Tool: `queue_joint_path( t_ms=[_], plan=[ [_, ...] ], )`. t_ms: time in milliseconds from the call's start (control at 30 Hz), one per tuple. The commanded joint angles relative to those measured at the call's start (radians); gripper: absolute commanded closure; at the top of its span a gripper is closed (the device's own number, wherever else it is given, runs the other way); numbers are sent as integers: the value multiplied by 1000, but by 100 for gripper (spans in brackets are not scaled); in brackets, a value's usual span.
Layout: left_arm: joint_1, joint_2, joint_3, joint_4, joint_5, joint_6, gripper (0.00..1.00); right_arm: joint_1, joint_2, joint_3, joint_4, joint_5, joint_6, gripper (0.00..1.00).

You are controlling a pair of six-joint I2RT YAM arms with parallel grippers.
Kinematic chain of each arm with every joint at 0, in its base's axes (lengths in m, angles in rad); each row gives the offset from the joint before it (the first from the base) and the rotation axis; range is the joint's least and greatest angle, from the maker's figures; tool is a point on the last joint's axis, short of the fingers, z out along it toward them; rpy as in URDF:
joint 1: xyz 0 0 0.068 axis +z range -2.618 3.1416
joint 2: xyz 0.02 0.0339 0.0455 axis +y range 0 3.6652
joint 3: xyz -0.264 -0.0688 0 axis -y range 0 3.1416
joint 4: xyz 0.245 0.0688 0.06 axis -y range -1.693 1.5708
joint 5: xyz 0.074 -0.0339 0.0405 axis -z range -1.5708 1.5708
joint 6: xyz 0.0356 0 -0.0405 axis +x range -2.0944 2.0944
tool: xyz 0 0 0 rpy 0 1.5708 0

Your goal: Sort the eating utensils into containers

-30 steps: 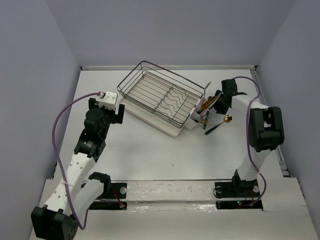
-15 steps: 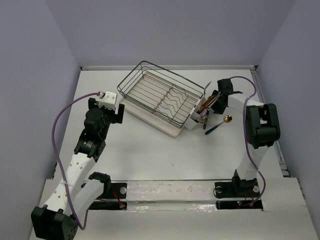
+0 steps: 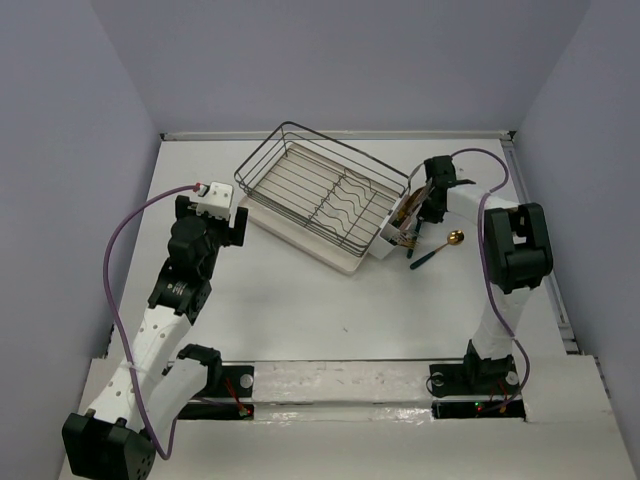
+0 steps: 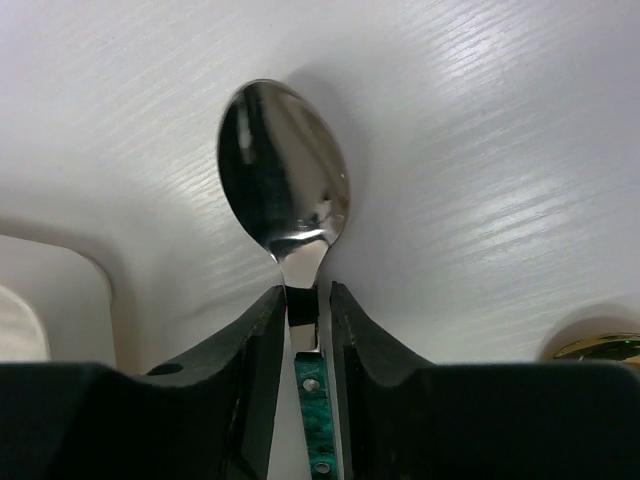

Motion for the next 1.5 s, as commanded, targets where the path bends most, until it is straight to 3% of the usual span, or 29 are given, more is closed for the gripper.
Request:
queue_joint_path(
  t_ms=[0, 200, 300, 500, 733, 867, 1000, 1167, 1333, 1467],
  plan=[
    [3, -17, -19, 61, -23, 14, 1, 7, 19, -37, -82, 91, -29, 71],
    [3, -14, -12, 63, -26, 18, 1, -51, 3, -50, -65, 62, -52, 87],
    [3, -16, -16, 64, -30, 23, 1, -115, -24, -52, -36, -8, -75, 100],
    [3, -16, -15, 61, -33, 18, 1, -152, -76, -47, 44, -48, -148, 100],
    [3, -11, -7, 61, -41, 29, 1, -172, -263, -72, 208, 7, -182, 100],
    [5, -7, -4, 60, -42, 34, 1, -172, -415, -153, 496, -14, -240, 100],
    [5, -2, 5, 63, -41, 35, 1, -172, -553, -265, 748, -132, -305, 100],
    [5, 12, 20, 66, -33, 35, 1, -172, -577, -328, 959, -368, -320, 100],
    [5, 20, 36, 57, -27, 37, 1, -172, -572, -448, 1260, -514, -259, 100],
    [5, 24, 45, 47, -23, 37, 1, -172, -531, -468, 1398, -599, -175, 100]
  ],
)
